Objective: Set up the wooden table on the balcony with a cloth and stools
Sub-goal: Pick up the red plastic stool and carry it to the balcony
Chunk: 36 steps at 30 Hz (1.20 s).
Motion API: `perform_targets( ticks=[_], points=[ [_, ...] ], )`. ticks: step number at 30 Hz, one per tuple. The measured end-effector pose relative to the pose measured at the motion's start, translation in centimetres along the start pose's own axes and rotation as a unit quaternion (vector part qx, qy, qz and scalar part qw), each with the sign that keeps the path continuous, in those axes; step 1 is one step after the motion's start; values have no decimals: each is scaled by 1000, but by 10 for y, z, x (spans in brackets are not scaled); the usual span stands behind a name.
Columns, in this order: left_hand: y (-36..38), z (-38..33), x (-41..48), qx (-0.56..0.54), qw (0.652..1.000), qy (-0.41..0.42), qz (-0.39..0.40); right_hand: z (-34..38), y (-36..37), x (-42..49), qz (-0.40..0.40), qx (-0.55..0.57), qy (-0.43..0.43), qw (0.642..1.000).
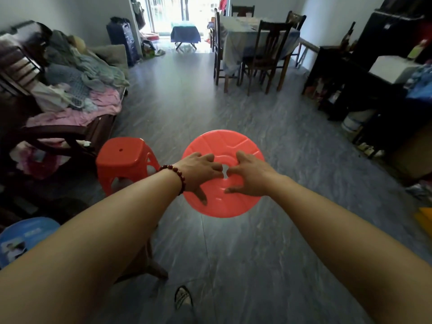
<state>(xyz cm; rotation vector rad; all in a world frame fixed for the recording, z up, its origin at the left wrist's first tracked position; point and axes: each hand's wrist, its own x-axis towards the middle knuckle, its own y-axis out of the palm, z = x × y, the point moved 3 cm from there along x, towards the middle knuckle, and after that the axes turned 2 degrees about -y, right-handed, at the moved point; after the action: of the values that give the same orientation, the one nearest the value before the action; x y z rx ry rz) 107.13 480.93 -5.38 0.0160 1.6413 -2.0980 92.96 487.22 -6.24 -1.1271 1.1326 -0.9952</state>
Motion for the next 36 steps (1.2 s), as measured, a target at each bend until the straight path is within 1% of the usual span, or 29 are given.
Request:
perform_targets(
  ticks=[6, 12, 17, 22, 30, 36],
  points=[
    [8, 69, 56, -3, 1000, -3, -4, -40, -14, 77, 2, -10, 4, 1000],
    [8, 166, 115, -12, 1000, 6, -19, -82, -44, 176, 8, -12, 13, 1000],
    [3, 241, 155, 16, 999, 16, -31, -112, -70, 248, -11, -13, 18, 1000],
    [-1, 293, 199, 25, 999, 21, -36, -147, -83, 303, -23, -1, 24, 999],
    [-1, 379, 308, 21, 999, 25, -25, -239, -95, 408, -11, -10, 13, 1000],
    [-27, 455, 401, 32, 999, 1, -39, -327, -136, 493, -28, -11, -4, 1000]
  ],
)
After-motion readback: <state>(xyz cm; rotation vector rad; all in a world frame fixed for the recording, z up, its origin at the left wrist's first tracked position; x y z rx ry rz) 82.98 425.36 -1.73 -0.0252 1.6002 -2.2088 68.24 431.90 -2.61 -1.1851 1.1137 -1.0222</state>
